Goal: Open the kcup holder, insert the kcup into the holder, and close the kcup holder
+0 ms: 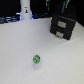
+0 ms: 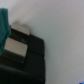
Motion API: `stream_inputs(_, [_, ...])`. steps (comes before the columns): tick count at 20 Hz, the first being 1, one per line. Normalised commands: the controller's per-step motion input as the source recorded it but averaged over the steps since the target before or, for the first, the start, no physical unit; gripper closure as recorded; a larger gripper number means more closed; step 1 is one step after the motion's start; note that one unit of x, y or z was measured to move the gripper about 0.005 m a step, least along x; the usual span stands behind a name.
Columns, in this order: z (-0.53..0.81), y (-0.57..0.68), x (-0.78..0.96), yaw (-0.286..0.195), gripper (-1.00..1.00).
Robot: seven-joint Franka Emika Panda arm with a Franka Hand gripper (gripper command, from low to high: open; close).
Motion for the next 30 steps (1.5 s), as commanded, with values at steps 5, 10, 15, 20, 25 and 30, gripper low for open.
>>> stream_inputs(5, [-0.12, 0.68, -0.21, -0.155, -1.00])
stream_inputs(10, [-0.20, 0.66, -0.18, -0.149, -1.00])
stream_inputs(15, [-0.25, 0.59, -0.16, -0.139, -1.00])
stream_inputs(20, [-0.33, 0.45, -0.10, -0.115, -1.00])
stream_inputs(25, [-0.41, 0.26, -0.03, -0.080, -1.00])
stream_inputs(30, [-0.42, 0.19, -0.10, -0.060, -1.00])
